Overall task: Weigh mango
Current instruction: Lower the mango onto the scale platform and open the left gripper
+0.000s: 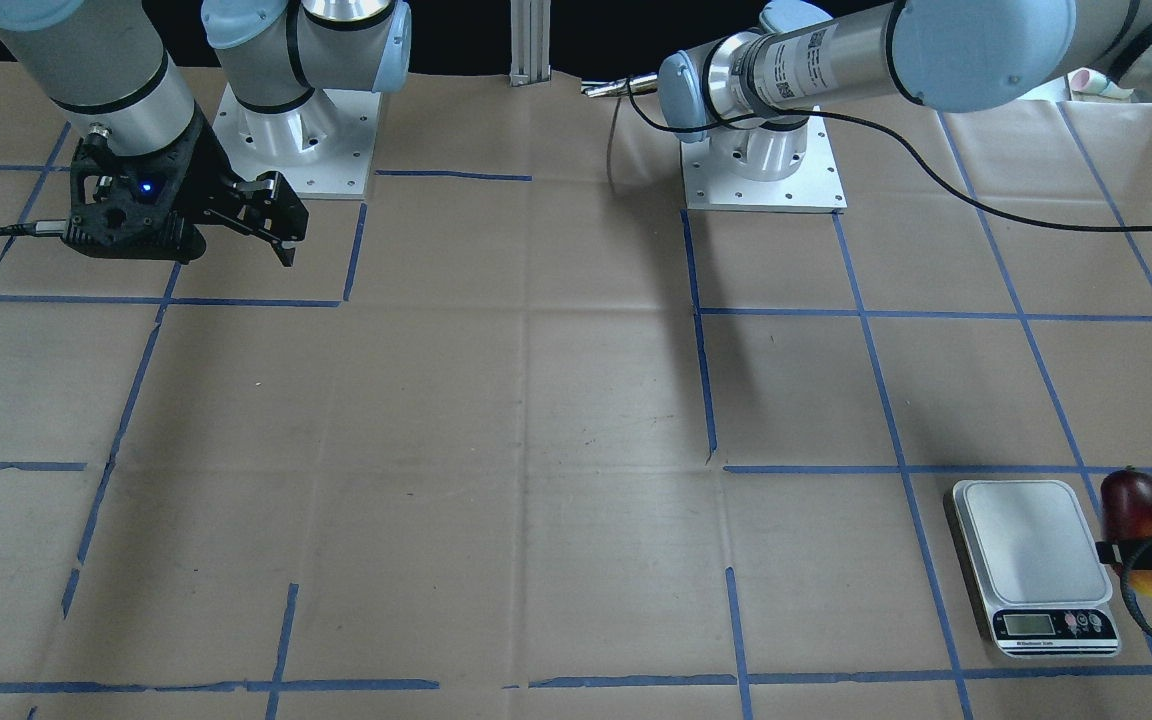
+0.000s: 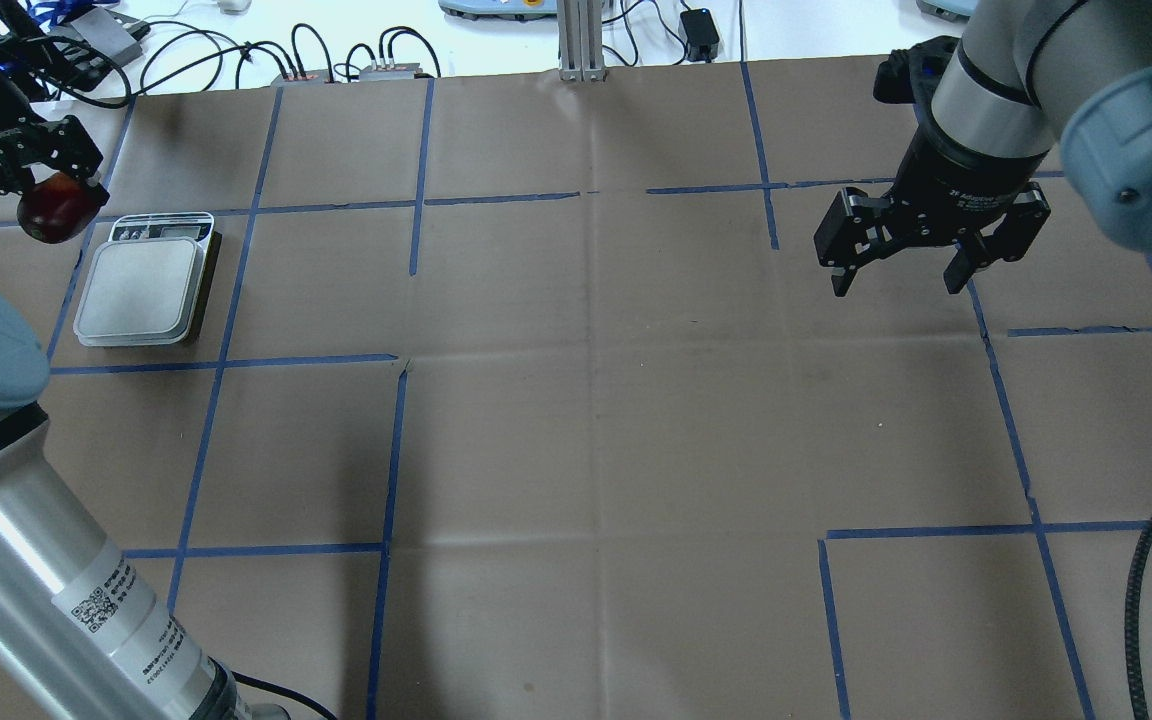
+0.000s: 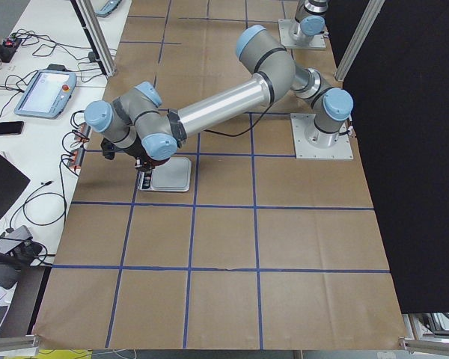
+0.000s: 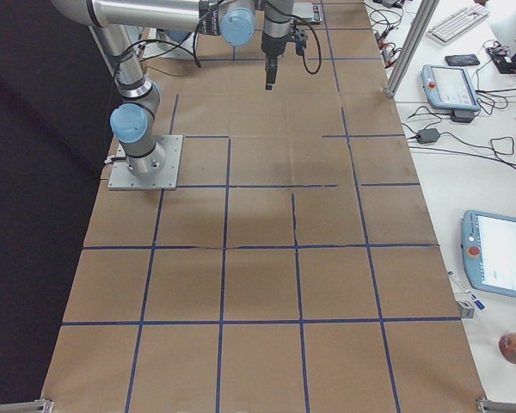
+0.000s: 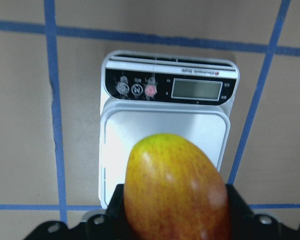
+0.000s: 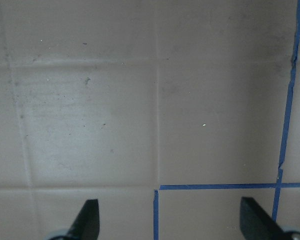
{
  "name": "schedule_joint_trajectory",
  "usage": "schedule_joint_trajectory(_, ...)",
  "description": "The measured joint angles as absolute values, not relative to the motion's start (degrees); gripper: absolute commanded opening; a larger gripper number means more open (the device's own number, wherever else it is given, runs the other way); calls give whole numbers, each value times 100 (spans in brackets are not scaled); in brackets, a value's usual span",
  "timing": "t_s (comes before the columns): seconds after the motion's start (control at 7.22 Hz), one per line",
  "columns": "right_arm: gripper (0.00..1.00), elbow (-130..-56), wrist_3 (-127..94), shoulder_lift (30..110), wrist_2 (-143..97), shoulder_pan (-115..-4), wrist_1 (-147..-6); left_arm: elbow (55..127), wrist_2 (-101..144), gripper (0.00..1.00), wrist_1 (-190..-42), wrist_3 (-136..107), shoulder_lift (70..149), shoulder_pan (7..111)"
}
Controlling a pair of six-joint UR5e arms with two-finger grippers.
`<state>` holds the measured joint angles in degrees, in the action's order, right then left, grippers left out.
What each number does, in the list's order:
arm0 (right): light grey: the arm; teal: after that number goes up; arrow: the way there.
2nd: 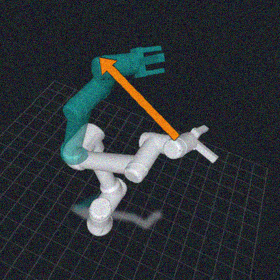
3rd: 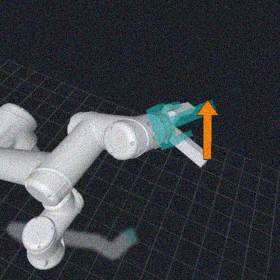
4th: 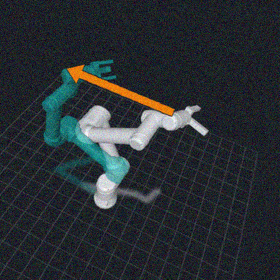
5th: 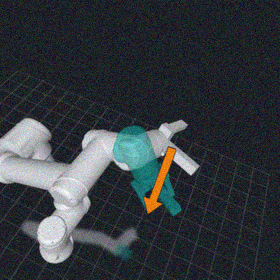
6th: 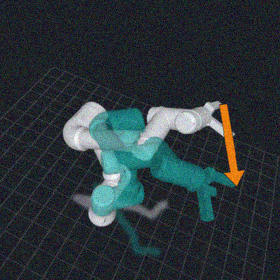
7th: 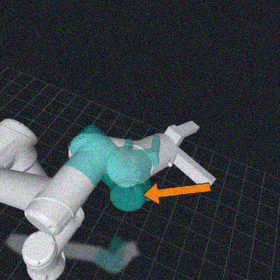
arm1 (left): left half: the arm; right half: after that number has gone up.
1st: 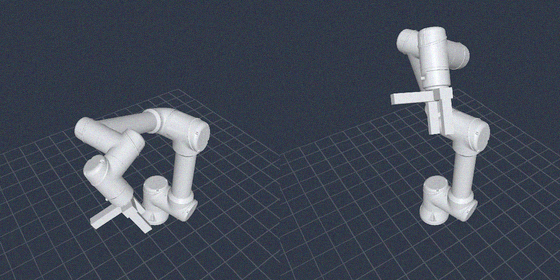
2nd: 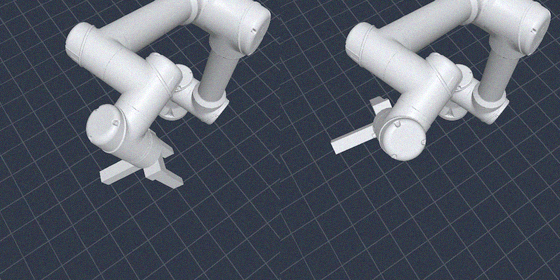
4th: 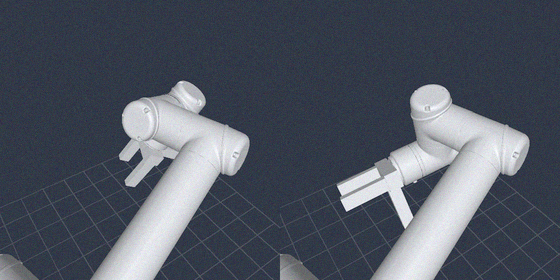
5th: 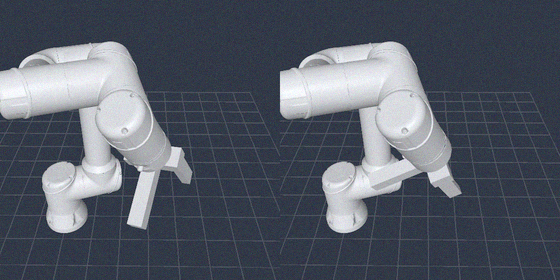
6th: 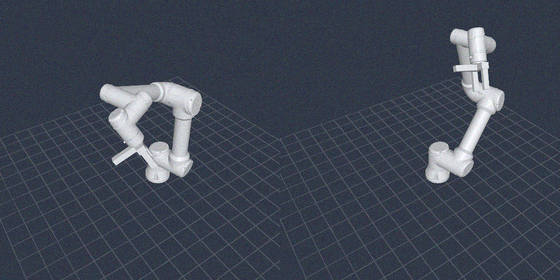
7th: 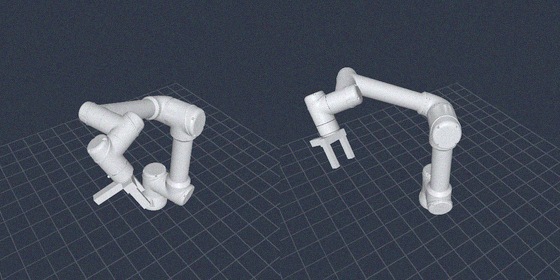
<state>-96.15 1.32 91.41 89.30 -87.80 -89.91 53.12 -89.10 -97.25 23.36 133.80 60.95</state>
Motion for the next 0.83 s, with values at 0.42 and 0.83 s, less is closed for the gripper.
schedule_joint_trajectory(0.42, 100, -9615, 132, 9141, 8930, -8780, -8991, 7351, -8927, 37, -7213, 2320, 12905, 6091)
schedule_joint_trajectory(0.83, 100, -9615, 132, 9141, 8930, -8780, -8991, 7736, -8919, 99, -6673, 2304, 12850, 6091)
